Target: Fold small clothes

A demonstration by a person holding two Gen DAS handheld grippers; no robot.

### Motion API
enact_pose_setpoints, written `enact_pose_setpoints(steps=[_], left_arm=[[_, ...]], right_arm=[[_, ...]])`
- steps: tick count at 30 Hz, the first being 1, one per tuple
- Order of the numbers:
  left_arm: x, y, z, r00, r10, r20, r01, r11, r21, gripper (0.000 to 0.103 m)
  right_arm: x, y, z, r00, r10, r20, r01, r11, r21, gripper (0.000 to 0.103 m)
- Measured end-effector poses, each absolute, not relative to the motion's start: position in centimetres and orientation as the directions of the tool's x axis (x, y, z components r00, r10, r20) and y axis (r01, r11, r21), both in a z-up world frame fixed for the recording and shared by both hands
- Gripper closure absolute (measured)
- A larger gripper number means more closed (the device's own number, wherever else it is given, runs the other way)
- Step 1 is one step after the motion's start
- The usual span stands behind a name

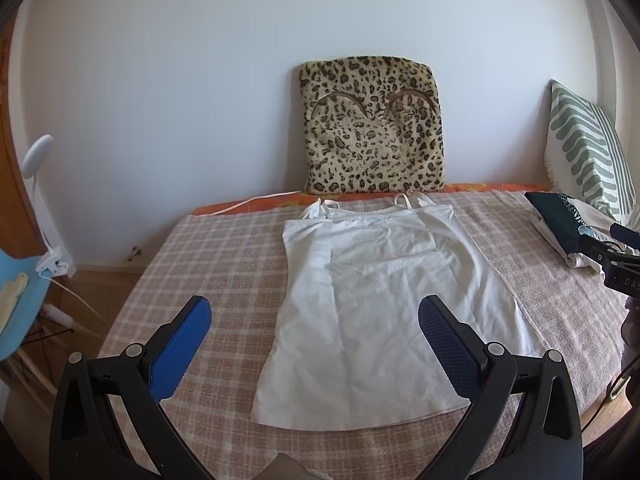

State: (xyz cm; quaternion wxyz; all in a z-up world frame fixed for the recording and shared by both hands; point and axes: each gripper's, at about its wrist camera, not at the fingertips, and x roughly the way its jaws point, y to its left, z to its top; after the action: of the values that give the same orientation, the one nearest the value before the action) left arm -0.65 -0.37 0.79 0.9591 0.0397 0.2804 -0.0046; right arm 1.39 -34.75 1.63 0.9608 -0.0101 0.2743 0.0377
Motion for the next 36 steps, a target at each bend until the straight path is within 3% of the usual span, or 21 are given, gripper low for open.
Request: enact_pose_setpoints(steps=[36], left_arm=[[-0.88,-0.38,0.88,0.847,0.017,-0.531,0.029,0.997,0.078,0.0]], right_arm=[[1.39,-34.72,1.63,0.846,0.068,-0.529,-0.079,0.997,0.001,0.002]])
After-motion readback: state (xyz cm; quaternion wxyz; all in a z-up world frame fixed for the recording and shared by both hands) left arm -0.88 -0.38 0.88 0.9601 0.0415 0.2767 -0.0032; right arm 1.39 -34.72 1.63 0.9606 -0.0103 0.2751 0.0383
